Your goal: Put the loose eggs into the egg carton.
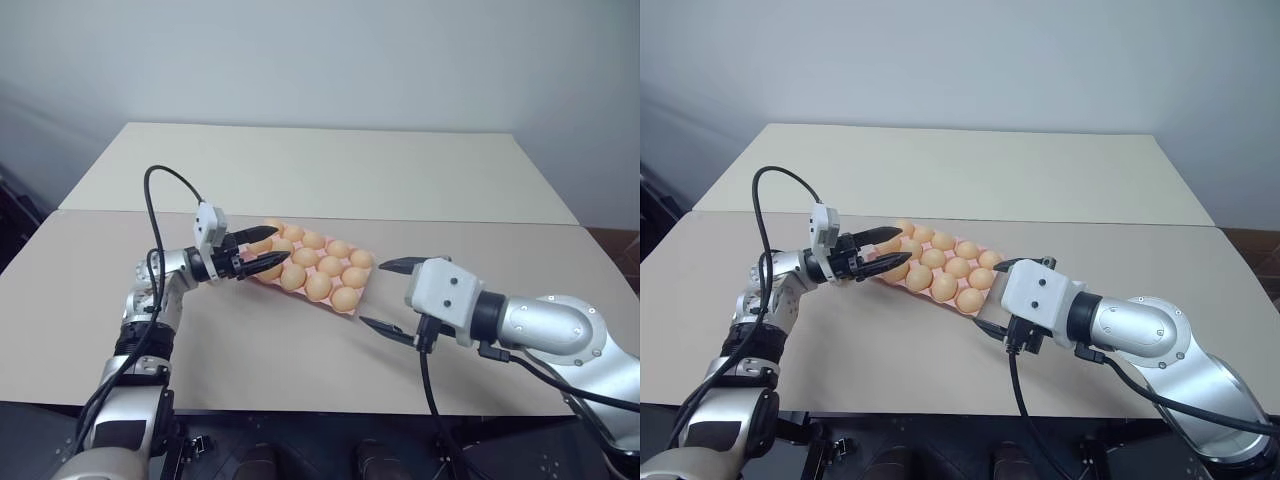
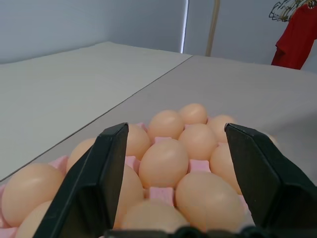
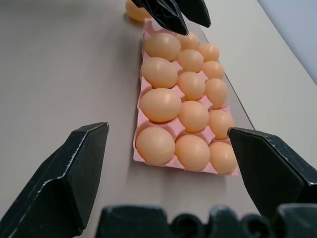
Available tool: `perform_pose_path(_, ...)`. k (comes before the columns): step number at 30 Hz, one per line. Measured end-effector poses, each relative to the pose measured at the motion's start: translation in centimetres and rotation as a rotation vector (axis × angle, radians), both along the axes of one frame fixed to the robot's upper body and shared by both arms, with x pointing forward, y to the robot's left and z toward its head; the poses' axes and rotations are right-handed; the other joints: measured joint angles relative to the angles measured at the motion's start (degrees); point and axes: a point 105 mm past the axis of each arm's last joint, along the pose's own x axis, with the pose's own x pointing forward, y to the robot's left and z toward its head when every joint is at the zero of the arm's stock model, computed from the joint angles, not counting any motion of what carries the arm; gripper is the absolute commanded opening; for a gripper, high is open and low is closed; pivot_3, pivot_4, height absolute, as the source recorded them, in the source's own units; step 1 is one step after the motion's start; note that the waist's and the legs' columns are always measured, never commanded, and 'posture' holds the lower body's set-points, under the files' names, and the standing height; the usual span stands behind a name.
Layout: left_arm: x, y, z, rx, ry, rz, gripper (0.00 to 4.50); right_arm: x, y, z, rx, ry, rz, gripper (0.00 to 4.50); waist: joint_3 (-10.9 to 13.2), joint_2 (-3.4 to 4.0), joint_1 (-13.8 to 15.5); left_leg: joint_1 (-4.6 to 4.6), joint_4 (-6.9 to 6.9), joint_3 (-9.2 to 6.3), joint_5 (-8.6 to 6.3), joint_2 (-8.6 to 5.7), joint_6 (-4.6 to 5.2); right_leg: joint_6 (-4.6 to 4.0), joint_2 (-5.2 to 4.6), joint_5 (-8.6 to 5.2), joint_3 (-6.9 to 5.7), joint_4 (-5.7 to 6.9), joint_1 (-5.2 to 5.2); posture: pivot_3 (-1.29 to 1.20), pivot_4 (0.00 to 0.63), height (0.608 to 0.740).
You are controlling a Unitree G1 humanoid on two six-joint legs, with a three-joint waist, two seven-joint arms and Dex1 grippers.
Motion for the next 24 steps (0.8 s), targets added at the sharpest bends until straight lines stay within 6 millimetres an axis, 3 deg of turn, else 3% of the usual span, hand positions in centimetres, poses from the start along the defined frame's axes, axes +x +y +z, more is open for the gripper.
perform_pose_path(10, 0.1, 1.6, 0.8, 0.057, -0.044, 0.066, 3.21, 0.0, 0.1, 0.2, -0.001, -0.006, 0.004, 4.50, 0.0, 0.00, -0.1, -0.01, -0.01, 0.00, 0.00, 0.01, 0.00, 0.00, 0.00, 0.00, 0.00, -0.01, -0.02, 0.00, 0.150, 0.740)
perform_pose_path(16, -1.7, 7.5, 1.6, 0.196, -0.056, 0.244, 3.21, -0.4, 0.0, 0.1, -0.016, 0.020, 0.035, 4.50, 0.0, 0.01, -0.6, 0.03, -0.02, -0.01, 0.00, 0.03, 0.00, 0.00, 0.00, 0.00, 0.02, 0.01, -0.01, 0.00, 0.150, 0.740)
perform_pose_path(20, -3.3, 11.7, 0.7, 0.281, -0.012, 0.377, 3.21, -0.9, -0.1, -0.1, -0.036, 0.032, 0.068, 4.50, 0.0, 0.01, -0.4, 0.03, -0.02, 0.01, 0.00, 0.04, 0.00, 0.00, -0.01, 0.00, 0.00, 0.00, -0.02, 0.00, 0.150, 0.740)
perform_pose_path(24, -5.0, 14.6, 0.3, 0.320, 0.026, 0.425, 3.21, -0.9, 0.0, 0.1, -0.040, 0.022, 0.091, 4.50, 0.0, 0.01, -0.2, 0.02, -0.02, 0.02, 0.00, 0.05, 0.00, 0.00, -0.01, 0.00, -0.01, -0.02, -0.02, 0.00, 0.150, 0.740)
